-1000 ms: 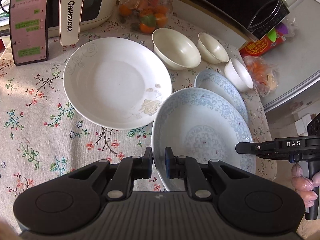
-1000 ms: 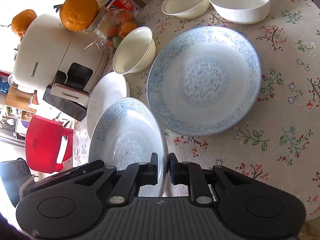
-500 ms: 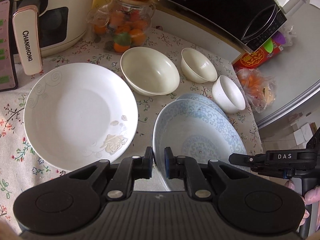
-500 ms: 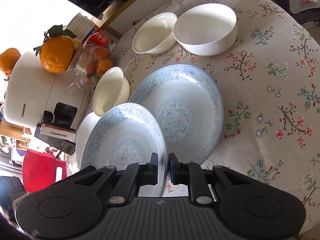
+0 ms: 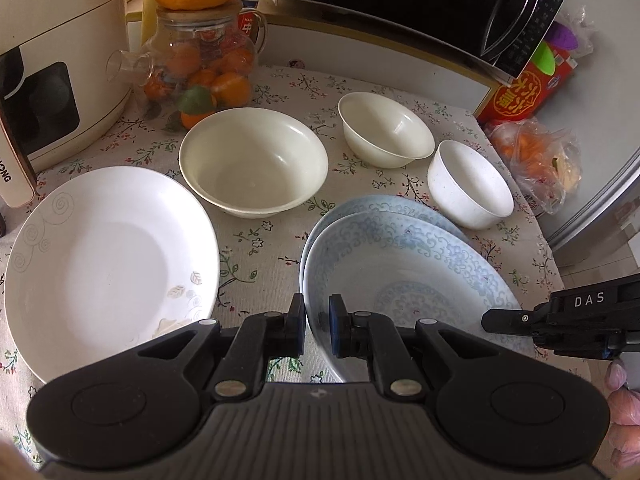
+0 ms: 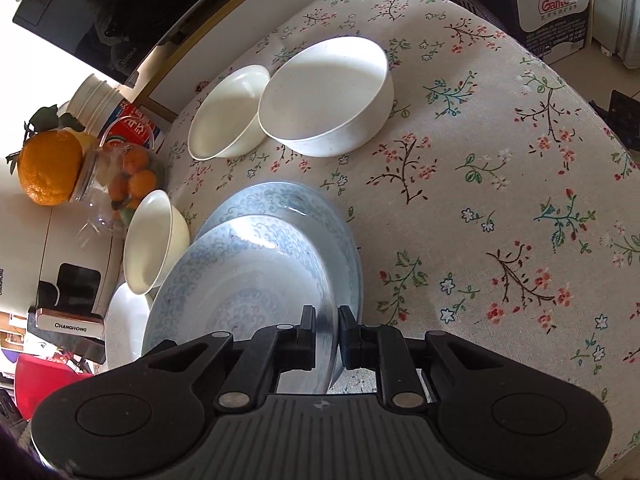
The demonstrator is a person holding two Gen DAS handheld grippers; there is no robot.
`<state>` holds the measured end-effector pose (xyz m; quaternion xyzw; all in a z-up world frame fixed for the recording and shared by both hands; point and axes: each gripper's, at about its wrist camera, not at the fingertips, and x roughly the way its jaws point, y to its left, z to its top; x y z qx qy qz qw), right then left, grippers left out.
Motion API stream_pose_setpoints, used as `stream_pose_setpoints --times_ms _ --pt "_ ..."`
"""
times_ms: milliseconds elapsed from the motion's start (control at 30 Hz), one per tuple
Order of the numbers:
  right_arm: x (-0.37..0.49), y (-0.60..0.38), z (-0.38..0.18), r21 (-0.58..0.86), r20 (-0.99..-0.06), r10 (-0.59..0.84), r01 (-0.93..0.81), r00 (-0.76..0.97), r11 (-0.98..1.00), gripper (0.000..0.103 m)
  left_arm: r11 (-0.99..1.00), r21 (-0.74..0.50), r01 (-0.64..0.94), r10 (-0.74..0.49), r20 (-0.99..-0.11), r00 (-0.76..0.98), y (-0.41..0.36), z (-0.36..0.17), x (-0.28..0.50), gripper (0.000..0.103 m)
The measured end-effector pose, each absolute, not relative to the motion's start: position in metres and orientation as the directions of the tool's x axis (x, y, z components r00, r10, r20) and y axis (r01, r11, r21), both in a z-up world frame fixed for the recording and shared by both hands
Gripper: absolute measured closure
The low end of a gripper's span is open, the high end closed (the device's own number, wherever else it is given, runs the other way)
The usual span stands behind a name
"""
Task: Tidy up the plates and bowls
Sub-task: 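Lift the blue-patterned plate with both tools and lower it onto the other blue plate, then open both tools and release the stacked blue plate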
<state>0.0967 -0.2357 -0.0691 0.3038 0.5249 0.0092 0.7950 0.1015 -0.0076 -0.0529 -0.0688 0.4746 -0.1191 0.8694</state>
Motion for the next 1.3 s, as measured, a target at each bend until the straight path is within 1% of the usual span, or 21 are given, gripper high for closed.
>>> stream_pose_setpoints --times_ms 400,567,967,1100,1300 --pt "0.1 -0.219 -0.071 0.397 -0.84 0.234 0.26 0.49 0.88 0.091 0.985 -0.067 0.156 -0.148 -0.792 0.593 -0.026 -0.061 0.096 0.09" --pt "0.098 -0.206 -0.065 0.316 -0.836 0.167 0.212 0.522 0.925 0.09 0.986 -0.003 0.166 -0.109 -0.769 0.63 -0.035 -0.064 0.091 0.089" --pt "0.092 -0.188 -0.06 0.164 -0.799 0.058 0.124 0.599 0.979 0.087 0.986 0.063 0.154 -0.06 -0.728 0.683 -0.045 -0.071 0.086 0.089" --pt "0.091 -0.186 -0.06 0.133 -0.783 0.041 0.103 0.621 0.986 0.086 0.984 0.083 0.157 -0.051 -0.715 0.697 -0.048 -0.073 0.083 0.089" --pt "0.088 -0.177 -0.064 0.023 -0.767 -0.024 0.065 0.642 0.998 0.084 0.967 0.172 0.187 -0.019 -0.684 0.729 -0.059 -0.077 0.075 0.09"
